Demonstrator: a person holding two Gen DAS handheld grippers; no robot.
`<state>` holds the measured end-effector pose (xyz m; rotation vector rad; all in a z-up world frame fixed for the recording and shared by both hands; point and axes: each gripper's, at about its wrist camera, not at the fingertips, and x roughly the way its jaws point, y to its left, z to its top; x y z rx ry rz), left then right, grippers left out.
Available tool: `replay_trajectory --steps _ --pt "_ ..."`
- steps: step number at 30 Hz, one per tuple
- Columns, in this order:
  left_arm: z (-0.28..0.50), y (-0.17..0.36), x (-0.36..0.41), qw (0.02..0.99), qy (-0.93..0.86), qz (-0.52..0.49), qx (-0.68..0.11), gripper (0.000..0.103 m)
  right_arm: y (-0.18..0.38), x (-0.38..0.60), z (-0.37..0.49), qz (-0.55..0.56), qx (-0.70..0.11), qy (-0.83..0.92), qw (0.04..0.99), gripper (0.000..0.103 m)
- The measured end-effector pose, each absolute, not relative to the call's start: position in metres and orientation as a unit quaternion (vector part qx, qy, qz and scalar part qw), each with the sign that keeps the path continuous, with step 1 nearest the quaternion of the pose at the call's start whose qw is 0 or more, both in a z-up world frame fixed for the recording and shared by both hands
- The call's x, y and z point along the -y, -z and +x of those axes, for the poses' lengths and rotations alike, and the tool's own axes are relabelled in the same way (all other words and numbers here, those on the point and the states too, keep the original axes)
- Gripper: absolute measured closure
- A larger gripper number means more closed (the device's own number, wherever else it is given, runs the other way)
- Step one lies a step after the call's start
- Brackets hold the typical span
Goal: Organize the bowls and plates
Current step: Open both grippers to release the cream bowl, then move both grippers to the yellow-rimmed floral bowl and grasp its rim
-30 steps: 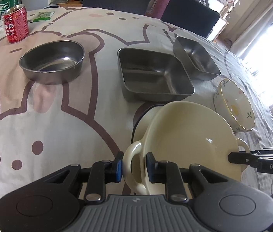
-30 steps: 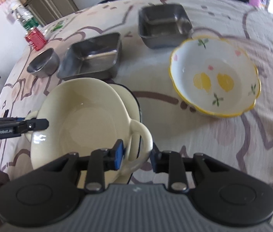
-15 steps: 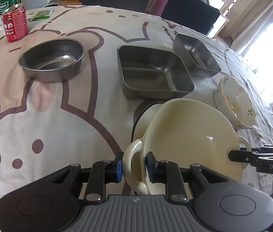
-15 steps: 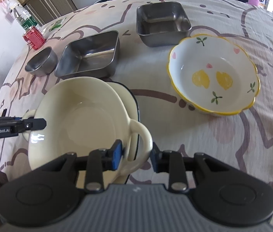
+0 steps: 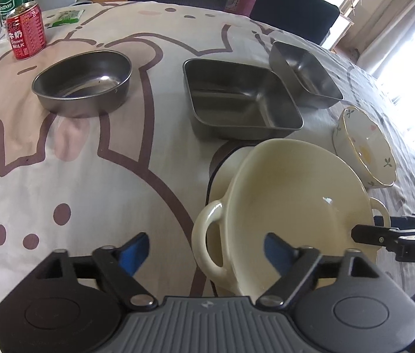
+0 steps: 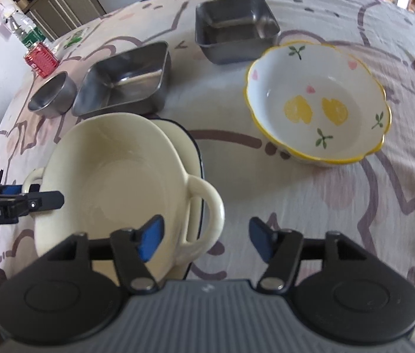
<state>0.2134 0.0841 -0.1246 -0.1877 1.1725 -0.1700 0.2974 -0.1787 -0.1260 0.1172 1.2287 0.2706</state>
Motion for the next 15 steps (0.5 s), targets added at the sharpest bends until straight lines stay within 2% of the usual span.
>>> replay_trajectory --steps 5,15 --pt "0.209 0.115 -0.082 0.838 0.071 -0.074 -0.535 0.001 0.119 0.181 0.291 0.054 -0.554 -0.137 0.820 0.004" --pt "0.215 0.069 -0.048 0.880 0.084 -0.067 -0.462 0.000 0.086 0.217 0.279 0.071 -0.477 -0.125 0.867 0.001"
